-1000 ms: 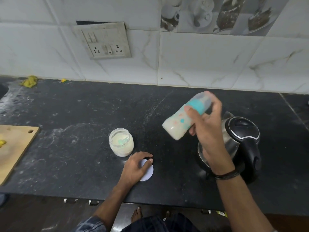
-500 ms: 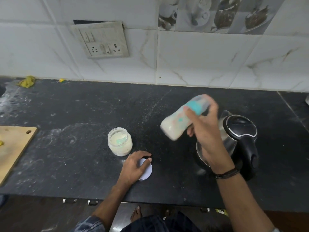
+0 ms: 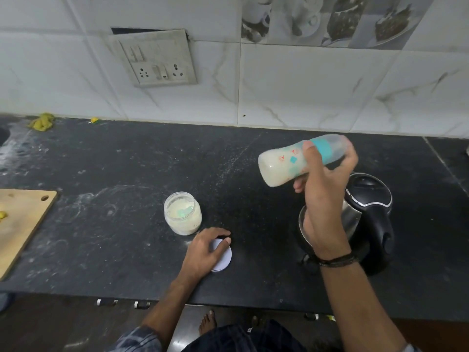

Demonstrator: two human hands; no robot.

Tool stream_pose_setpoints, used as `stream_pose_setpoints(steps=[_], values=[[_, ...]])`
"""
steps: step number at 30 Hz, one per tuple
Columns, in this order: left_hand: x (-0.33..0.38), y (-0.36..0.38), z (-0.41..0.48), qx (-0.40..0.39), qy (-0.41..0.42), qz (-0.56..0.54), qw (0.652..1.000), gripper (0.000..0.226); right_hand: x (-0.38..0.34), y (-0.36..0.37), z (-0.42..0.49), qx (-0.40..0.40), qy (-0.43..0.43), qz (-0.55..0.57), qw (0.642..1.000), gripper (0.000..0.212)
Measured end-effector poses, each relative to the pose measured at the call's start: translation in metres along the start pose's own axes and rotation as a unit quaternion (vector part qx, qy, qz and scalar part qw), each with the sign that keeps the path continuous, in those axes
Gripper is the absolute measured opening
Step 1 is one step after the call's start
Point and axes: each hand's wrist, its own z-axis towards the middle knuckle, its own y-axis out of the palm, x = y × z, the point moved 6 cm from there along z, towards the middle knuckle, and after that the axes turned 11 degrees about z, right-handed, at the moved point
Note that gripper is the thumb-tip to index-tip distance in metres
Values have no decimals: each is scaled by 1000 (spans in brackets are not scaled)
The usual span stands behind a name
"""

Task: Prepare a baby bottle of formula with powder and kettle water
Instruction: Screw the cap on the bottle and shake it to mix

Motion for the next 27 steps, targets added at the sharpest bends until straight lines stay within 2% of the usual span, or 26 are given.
stream_pose_setpoints(steps=[1, 3, 5, 9, 12, 14, 17, 18, 19, 21, 23, 27], values=[[0, 0, 0, 1, 3, 0, 1000, 23, 0, 2, 1, -14, 5, -23, 1000, 56], [-1, -1, 0, 3, 9, 0, 1000, 23, 6, 9, -3, -97, 38, -119, 987, 55], [0, -1, 0, 0, 11, 0, 1000, 23, 8, 10, -9, -130, 48, -131, 982, 57], [0, 0, 0, -1, 4, 7, 1000, 23, 4, -6, -2, -21, 11, -43, 999, 57], [-1, -1, 0, 1, 10, 9, 1000, 30, 15, 2, -3, -93, 40, -113, 988, 55], [0, -1, 0, 0, 15, 8, 1000, 31, 11, 2, -6, -97, 27, -93, 991, 55], [0, 1, 1, 2, 8, 2, 1000, 23, -2, -7, 1, 3, -16, -9, 1000, 60], [-1, 1, 1, 3, 6, 3, 1000, 22, -2, -8, 3, 15, -19, -11, 1000, 61], [-1, 1, 1, 4, 6, 3, 1000, 22, 1, -6, 4, -1, -8, -37, 999, 60], [-1, 0, 1, 2, 11, 3, 1000, 22, 15, 5, 0, -99, 40, -118, 987, 58], [-1, 0, 0, -2, 13, 1, 1000, 22, 18, 9, -8, -136, 45, -107, 984, 58], [-3, 2, 1, 0, 5, 6, 1000, 16, 9, -5, -3, 8, -5, 4, 1000, 59]])
